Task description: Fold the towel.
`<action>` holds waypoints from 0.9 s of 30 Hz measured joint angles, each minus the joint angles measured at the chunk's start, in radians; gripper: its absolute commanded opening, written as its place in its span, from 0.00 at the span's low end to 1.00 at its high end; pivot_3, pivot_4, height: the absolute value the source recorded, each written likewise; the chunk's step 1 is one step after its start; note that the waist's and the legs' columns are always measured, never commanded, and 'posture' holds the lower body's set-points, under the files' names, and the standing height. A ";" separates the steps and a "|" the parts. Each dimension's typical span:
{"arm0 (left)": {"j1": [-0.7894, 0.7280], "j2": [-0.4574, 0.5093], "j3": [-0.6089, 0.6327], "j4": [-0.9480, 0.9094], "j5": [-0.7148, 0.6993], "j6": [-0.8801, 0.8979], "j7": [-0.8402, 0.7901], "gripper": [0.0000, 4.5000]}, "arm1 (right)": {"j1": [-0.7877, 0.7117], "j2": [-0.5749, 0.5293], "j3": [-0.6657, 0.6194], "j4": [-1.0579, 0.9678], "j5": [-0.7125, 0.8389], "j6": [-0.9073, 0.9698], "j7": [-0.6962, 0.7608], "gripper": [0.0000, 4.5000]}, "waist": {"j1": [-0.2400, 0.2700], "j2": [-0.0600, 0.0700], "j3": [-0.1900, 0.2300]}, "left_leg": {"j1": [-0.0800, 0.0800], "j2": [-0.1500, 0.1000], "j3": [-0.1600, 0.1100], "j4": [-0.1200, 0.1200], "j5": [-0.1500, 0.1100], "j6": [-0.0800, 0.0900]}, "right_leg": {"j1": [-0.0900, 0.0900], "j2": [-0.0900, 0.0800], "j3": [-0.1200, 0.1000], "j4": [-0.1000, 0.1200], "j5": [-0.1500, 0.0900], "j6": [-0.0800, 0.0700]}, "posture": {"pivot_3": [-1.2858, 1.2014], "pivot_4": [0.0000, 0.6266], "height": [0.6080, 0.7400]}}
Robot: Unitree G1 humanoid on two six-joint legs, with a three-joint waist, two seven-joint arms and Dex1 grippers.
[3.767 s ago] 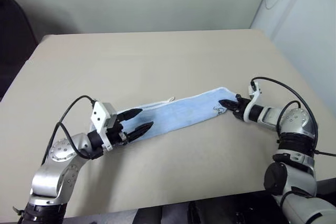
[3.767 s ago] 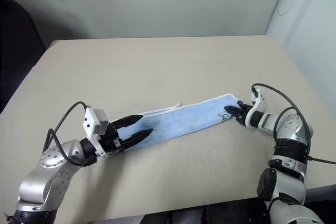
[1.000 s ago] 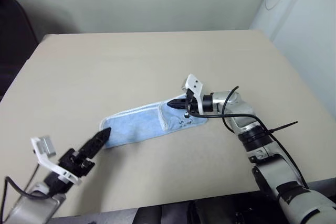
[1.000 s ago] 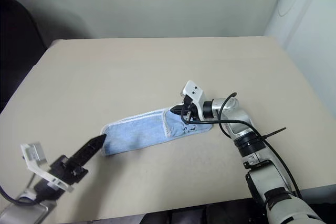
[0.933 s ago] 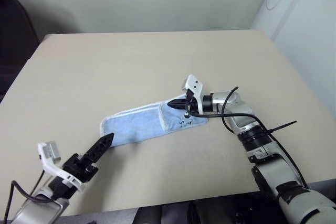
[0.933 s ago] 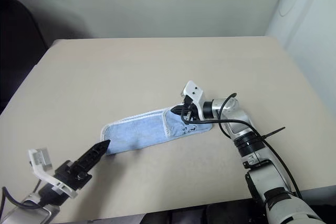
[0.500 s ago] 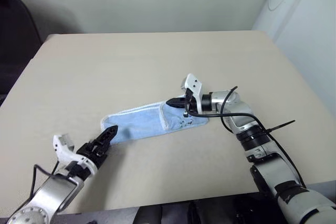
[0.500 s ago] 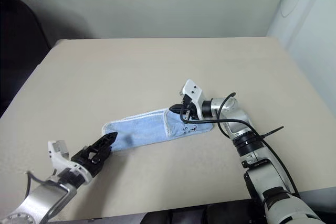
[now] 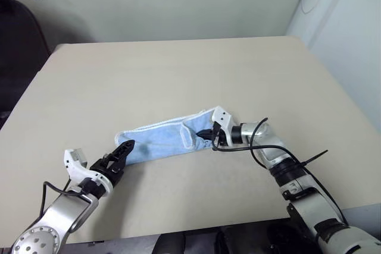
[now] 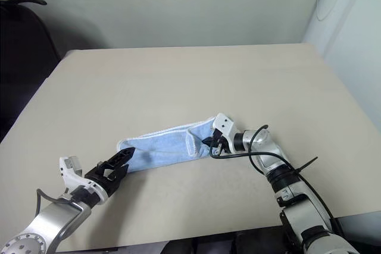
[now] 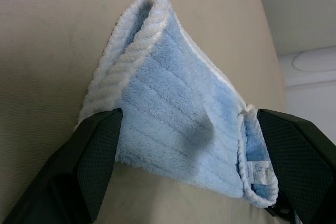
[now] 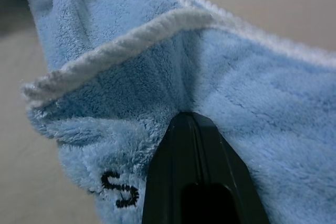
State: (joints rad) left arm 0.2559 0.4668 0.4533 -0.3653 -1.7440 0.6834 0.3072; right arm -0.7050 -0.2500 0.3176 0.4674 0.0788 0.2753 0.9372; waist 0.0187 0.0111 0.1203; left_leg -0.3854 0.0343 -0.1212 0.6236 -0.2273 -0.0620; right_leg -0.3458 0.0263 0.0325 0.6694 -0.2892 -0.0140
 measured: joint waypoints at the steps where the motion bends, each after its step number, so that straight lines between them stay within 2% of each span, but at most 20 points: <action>1: 0.003 -0.001 -0.001 -0.003 0.000 0.000 0.001 0.99 | -0.001 0.002 0.000 0.007 -0.005 -0.009 -0.003 0.00 | -0.002 0.000 0.000 | 0.003 0.000 0.000 0.000 -0.003 0.002 | 0.002 0.000 0.000 0.000 -0.001 0.000 | 0.52 0.24 1.00; 5: 0.007 -0.010 -0.003 -0.011 0.000 0.000 0.008 0.99 | -0.002 0.002 -0.007 0.010 -0.004 -0.021 -0.003 0.00 | -0.003 0.000 0.000 | 0.004 0.000 0.000 0.001 -0.004 0.002 | 0.005 0.000 0.001 0.000 -0.004 0.000 | 0.52 0.24 1.00; 8: 0.007 -0.022 -0.003 -0.015 0.002 -0.005 0.013 0.86 | -0.002 -0.005 -0.030 -0.013 0.015 -0.001 0.008 0.00 | -0.002 0.002 0.001 | 0.003 -0.001 0.000 0.001 -0.002 -0.001 | 0.004 0.000 0.000 0.000 -0.005 0.000 | 0.52 0.24 1.00; 14: 0.008 -0.064 -0.011 -0.008 0.005 -0.023 0.033 0.39 | -0.070 -0.052 -0.171 -0.174 0.157 0.120 0.042 0.00 | -0.002 0.001 0.002 | 0.001 -0.002 0.002 0.000 -0.002 -0.008 | 0.003 0.004 0.001 -0.002 -0.008 -0.001 | 0.52 0.24 1.00; 18: 0.004 -0.078 -0.025 -0.003 0.012 -0.025 0.041 0.05 | -0.107 -0.062 -0.217 -0.206 0.192 0.148 0.041 0.00 | -0.002 0.000 0.002 | 0.001 0.000 0.001 -0.002 -0.003 -0.009 | 0.002 0.006 0.000 -0.004 -0.009 -0.002 | 0.52 0.24 1.00; 19: 0.002 -0.081 -0.026 -0.002 0.015 -0.026 0.040 0.01 | -0.106 -0.063 -0.218 -0.206 0.193 0.153 0.039 0.00 | -0.002 0.000 0.003 | 0.001 0.001 0.001 -0.003 -0.003 -0.010 | 0.002 0.006 0.000 -0.004 -0.009 -0.003 | 0.52 0.24 1.00; 27: -0.015 -0.085 -0.025 -0.002 0.043 -0.034 -0.006 0.01 | -0.105 -0.067 -0.220 -0.206 0.194 0.158 0.016 0.00 | -0.002 -0.003 0.005 | 0.001 0.003 0.000 -0.005 -0.003 -0.010 | 0.001 0.007 0.000 -0.004 -0.009 -0.002 | 0.52 0.24 1.00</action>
State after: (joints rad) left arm 0.2414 0.3814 0.4286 -0.3675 -1.7015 0.6499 0.3013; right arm -0.8103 -0.3174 0.0974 0.2616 0.2725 0.4332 0.9535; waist 0.0168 0.0078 0.1256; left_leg -0.3847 0.0373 -0.1210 0.6188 -0.2305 -0.0716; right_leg -0.3446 0.0328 0.0329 0.6650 -0.2983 -0.0165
